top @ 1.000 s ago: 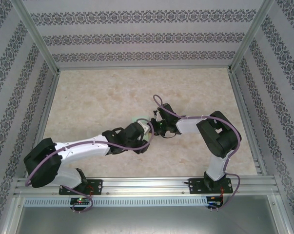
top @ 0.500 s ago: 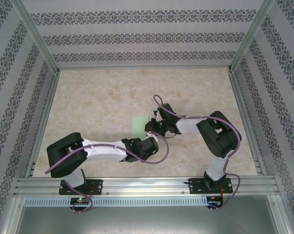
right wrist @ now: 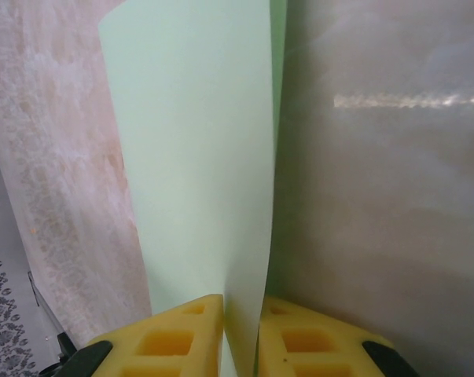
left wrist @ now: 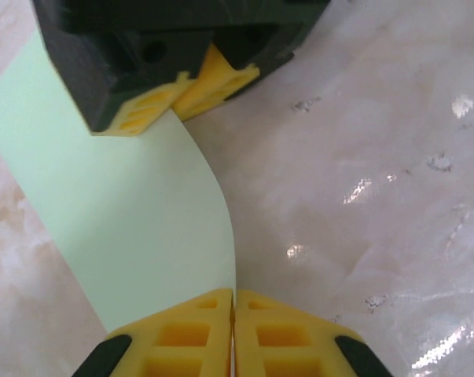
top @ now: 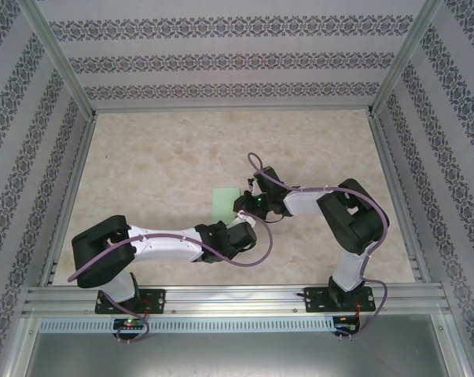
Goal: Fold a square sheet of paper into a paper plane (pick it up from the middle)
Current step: Third fold the triangle at the center of the table.
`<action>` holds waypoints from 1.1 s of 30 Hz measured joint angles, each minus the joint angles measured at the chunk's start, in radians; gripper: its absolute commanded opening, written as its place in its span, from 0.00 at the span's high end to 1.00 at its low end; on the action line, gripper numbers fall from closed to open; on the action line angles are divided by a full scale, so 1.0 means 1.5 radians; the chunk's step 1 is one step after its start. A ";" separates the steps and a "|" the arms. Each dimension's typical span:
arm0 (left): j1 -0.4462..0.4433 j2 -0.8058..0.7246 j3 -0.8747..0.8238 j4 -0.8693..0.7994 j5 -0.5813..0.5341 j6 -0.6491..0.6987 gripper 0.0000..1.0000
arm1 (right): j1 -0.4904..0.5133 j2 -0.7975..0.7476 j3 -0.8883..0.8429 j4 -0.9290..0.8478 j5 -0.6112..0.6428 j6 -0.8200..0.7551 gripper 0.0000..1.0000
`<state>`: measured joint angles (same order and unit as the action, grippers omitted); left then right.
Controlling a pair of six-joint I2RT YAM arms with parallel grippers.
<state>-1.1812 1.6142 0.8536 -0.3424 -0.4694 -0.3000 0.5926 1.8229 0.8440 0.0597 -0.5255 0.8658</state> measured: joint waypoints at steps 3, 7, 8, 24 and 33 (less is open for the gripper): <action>0.000 -0.006 -0.001 0.002 -0.004 -0.001 0.97 | 0.000 0.000 0.000 -0.001 0.000 -0.001 0.78; 0.000 -0.008 -0.005 0.003 -0.005 0.000 1.00 | -0.002 0.000 0.000 -0.006 -0.001 -0.002 0.67; 0.001 -0.009 -0.006 0.003 -0.005 0.000 1.00 | -0.004 -0.002 0.000 -0.006 -0.002 -0.003 0.63; 0.095 -0.124 -0.099 0.054 0.152 0.000 1.00 | -0.047 -0.128 0.047 -0.111 0.032 -0.088 0.79; 0.127 -0.129 -0.104 0.063 0.213 0.003 1.00 | 0.003 0.042 0.177 -0.134 -0.007 -0.108 0.87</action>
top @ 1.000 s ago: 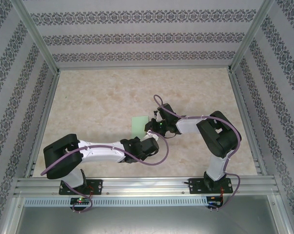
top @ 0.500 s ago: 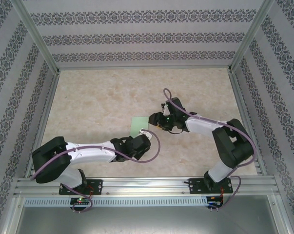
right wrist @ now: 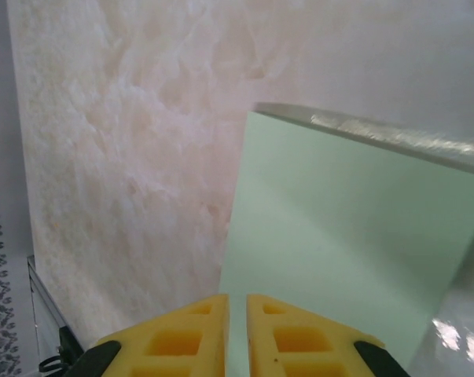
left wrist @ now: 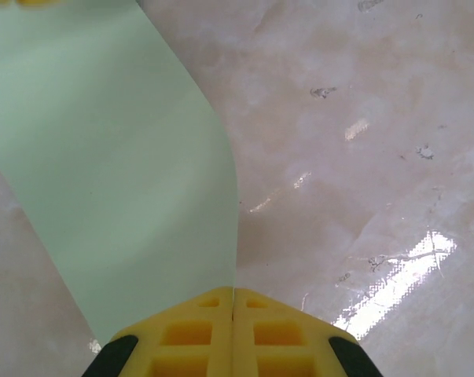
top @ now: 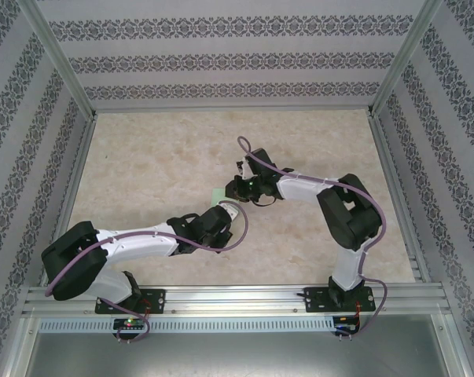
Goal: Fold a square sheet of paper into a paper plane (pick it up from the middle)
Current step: Third fold the triangle at the center of the table.
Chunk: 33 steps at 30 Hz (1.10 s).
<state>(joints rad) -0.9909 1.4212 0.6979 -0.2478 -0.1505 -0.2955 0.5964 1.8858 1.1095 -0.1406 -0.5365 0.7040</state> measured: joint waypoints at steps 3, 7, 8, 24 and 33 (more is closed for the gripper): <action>0.011 -0.002 0.000 0.001 0.016 0.000 1.00 | 0.007 0.032 0.016 -0.021 -0.005 -0.008 0.87; 0.024 -0.003 -0.004 0.004 0.042 0.000 1.00 | 0.007 0.055 0.030 -0.059 0.006 -0.032 0.87; 0.030 -0.003 -0.007 0.009 0.054 0.000 1.00 | 0.007 0.060 0.035 -0.073 0.010 -0.041 0.86; 0.156 0.029 -0.020 0.039 0.211 0.015 1.00 | 0.013 0.086 0.094 -0.178 0.055 -0.138 0.85; 0.206 0.053 -0.001 0.040 0.265 0.039 1.00 | 0.013 0.089 0.100 -0.186 0.054 -0.153 0.85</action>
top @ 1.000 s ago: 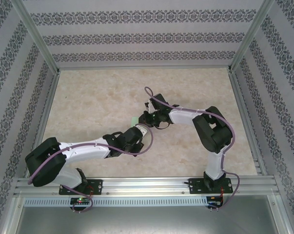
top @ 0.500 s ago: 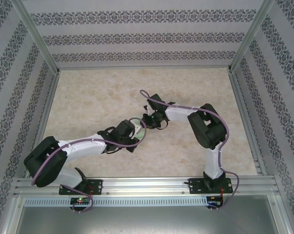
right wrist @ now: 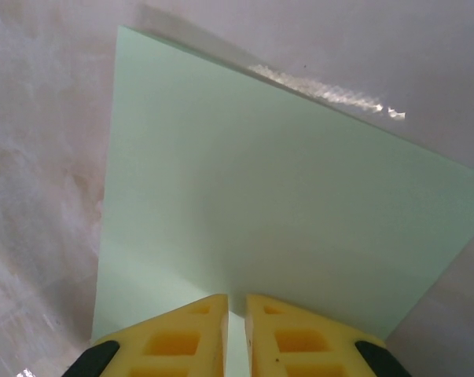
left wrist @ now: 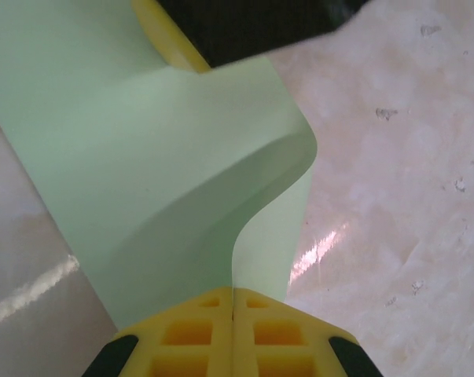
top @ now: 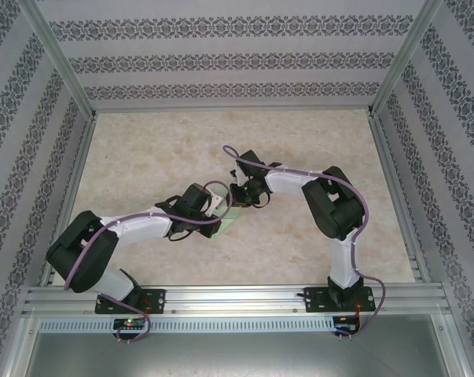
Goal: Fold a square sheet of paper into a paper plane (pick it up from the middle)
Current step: Third fold the triangle at the center of the table.
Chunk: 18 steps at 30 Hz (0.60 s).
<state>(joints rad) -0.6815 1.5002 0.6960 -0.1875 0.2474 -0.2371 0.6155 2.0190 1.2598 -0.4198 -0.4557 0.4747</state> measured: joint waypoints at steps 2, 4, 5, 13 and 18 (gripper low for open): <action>0.009 0.005 0.011 0.000 0.010 0.005 1.00 | 0.000 0.001 0.001 0.000 -0.001 -0.003 0.85; 0.013 0.009 0.019 0.000 0.020 0.012 1.00 | 0.000 0.002 0.001 0.000 -0.002 -0.005 0.85; 0.015 0.010 0.020 0.000 0.022 0.014 1.00 | -0.001 0.002 0.001 0.000 -0.004 -0.005 0.85; 0.027 0.026 0.023 -0.002 0.032 0.019 1.00 | -0.002 0.003 0.001 0.000 -0.008 -0.010 0.85; 0.031 0.034 0.023 -0.002 0.031 0.019 1.00 | -0.002 0.003 0.001 0.001 -0.009 -0.010 0.85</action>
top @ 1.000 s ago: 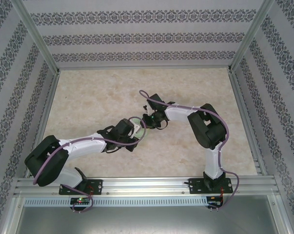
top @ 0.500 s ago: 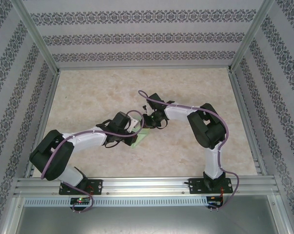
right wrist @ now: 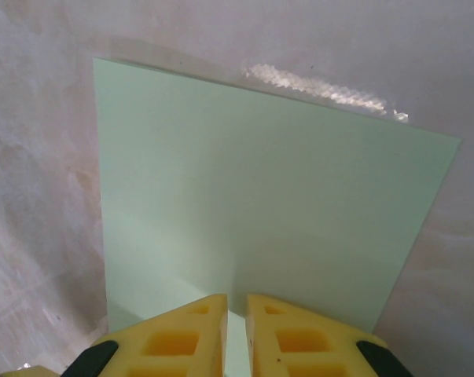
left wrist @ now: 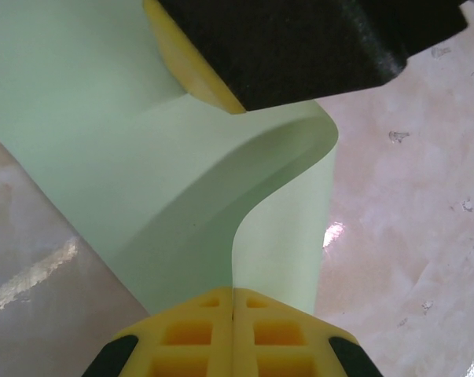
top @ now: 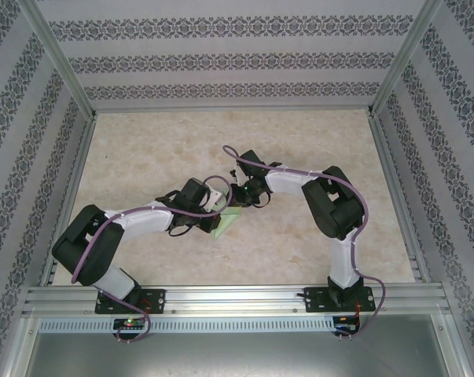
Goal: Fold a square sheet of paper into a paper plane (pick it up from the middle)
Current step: Third fold the triangle at the center of the table.
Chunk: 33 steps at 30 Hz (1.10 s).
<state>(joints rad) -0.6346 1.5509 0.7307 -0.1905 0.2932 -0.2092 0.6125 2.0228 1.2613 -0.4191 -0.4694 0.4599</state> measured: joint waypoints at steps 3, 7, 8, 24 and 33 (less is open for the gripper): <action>0.001 0.002 0.000 0.000 -0.005 0.000 1.00 | 0.000 0.000 0.000 0.000 0.000 0.000 0.85; 0.005 0.009 0.000 0.000 -0.009 0.000 1.00 | 0.000 0.000 0.000 0.001 0.000 0.001 0.85; 0.005 0.010 0.001 0.000 -0.010 0.000 1.00 | 0.000 0.000 -0.001 0.001 -0.001 0.001 0.85; 0.005 0.020 0.005 0.000 -0.027 -0.001 1.00 | -0.004 0.000 -0.006 0.012 -0.010 0.008 0.85; 0.008 0.024 0.005 -0.001 -0.035 -0.001 1.00 | -0.004 0.000 -0.008 0.016 -0.012 0.009 0.85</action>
<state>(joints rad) -0.6220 1.5871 0.7380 -0.1925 0.2405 -0.2100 0.6060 2.0228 1.2499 -0.3958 -0.4881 0.4728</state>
